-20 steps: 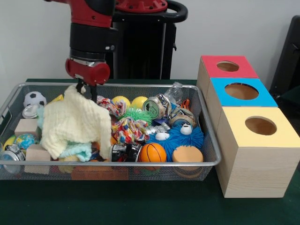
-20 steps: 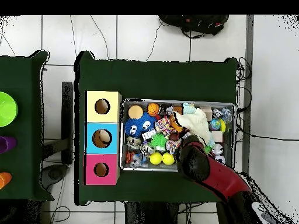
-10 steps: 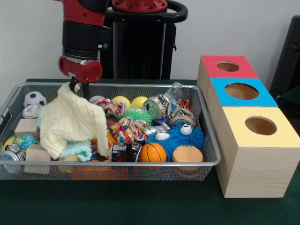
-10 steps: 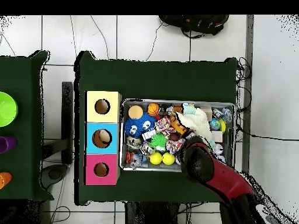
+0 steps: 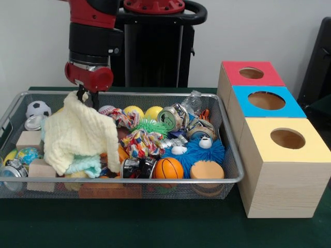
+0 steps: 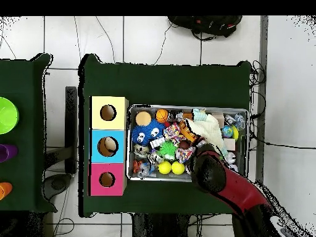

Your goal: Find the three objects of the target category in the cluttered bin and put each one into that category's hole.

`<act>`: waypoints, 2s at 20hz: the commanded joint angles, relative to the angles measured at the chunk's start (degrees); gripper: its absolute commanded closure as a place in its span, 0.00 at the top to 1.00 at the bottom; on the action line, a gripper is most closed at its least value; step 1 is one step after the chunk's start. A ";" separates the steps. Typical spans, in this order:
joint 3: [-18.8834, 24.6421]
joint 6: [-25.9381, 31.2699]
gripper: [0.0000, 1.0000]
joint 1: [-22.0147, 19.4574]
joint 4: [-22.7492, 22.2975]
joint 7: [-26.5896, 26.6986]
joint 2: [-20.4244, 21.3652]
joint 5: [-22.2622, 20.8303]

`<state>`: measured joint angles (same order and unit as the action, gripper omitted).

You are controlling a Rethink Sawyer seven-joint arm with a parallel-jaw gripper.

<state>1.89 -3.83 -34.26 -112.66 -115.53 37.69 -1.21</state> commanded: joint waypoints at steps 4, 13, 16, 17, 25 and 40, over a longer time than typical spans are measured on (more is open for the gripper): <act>7.75 -2.57 1.00 -6.13 -1.91 -9.81 -1.82 -1.48; 19.01 2.26 1.00 -24.34 -0.22 0.28 -3.46 -12.75; 22.47 4.70 1.00 -28.65 1.22 2.11 -4.68 -15.01; 23.52 5.53 1.00 -29.90 1.56 2.57 -4.99 -15.61; 27.00 8.68 1.00 -33.09 2.91 2.80 -6.21 -17.65; 8.91 -4.26 1.00 -6.47 4.16 -14.96 -5.93 0.13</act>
<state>15.59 -3.34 -48.75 -112.42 -115.53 33.08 -8.29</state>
